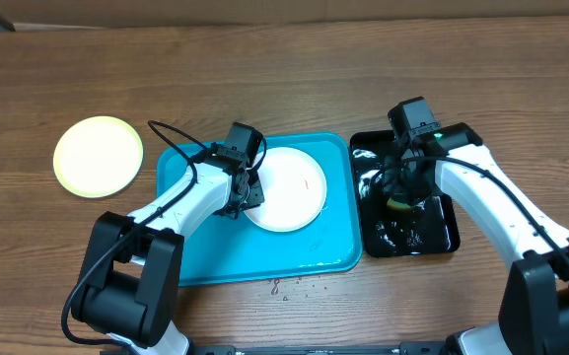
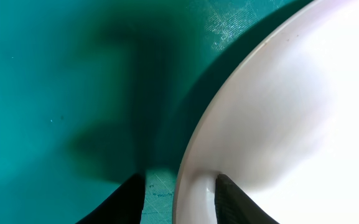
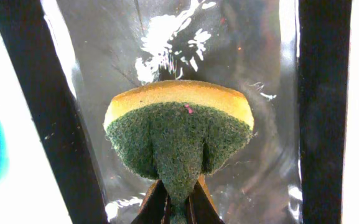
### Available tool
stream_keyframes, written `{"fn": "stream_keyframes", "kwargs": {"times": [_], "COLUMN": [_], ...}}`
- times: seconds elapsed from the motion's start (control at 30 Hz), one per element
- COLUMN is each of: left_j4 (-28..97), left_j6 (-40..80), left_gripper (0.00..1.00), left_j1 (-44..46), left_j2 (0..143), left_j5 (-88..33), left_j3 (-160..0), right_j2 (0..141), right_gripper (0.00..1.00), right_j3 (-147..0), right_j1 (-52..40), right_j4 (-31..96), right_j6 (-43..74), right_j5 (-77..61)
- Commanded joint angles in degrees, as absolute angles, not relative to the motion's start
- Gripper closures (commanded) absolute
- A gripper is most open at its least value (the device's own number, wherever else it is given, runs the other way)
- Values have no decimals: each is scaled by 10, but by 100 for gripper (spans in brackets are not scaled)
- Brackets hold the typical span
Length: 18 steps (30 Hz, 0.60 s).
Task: Clean dirty plates on tray and stack at the side
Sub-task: 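Grasp the green-yellow sponge in the black tray with the right gripper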
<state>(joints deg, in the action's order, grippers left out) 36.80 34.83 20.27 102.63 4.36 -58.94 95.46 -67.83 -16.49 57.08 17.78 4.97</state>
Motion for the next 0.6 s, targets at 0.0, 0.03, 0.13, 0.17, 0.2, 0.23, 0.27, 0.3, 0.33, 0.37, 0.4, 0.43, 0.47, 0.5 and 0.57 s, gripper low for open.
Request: {"fn": "stream_keyframes", "kwargs": {"times": [0.0,0.03,0.13,0.17,0.2,0.23,0.27,0.3,0.33,0.37,0.4,0.43,0.47,0.5,0.57], "left_j4": [374,373,374,374,374,374,374,374,374,374,374,374,374,374,374], "left_j6": [352,352,352,352,352,352,352,352,352,352,352,352,352,352,352], "left_gripper": [61,61,61,61,61,61,61,60,60,60,59,59,58,57,55], "left_j1": [203,203,203,203,203,203,203,203,203,203,203,203,203,203,203], "left_j2": [1049,1049,1049,1049,1049,1049,1049,1049,1049,1049,1049,1049,1049,1049,1049], "left_j5": [44,44,44,44,44,44,44,44,44,44,44,44,44,44,44], "left_j3": [-570,-570,-570,-570,-570,-570,-570,-570,-570,-570,-570,-570,-570,-570,-570], "right_j2": [944,944,944,944,944,944,943,942,942,942,942,942,942,942,942], "right_gripper": [96,96,96,96,96,96,96,96,96,96,96,96,96,96,96], "right_j3": [-680,-679,-679,-679,-680,-680,-680,-680,-680,-680,-680,-680,-680,-680,-680], "right_j1": [-163,-163,-163,-163,-163,-163,-163,-163,-163,-163,-163,-163,-163,-163,-163], "right_j4": [571,571,572,572,575,579,583,586,587,587,587,587,591,595,594], "right_j6": [180,180,180,180,180,180,180,180,180,179,177,176,176,176,176], "right_j5": [48,48,48,46,44,38,37,37,37,37,37,37,37,37,37]}}
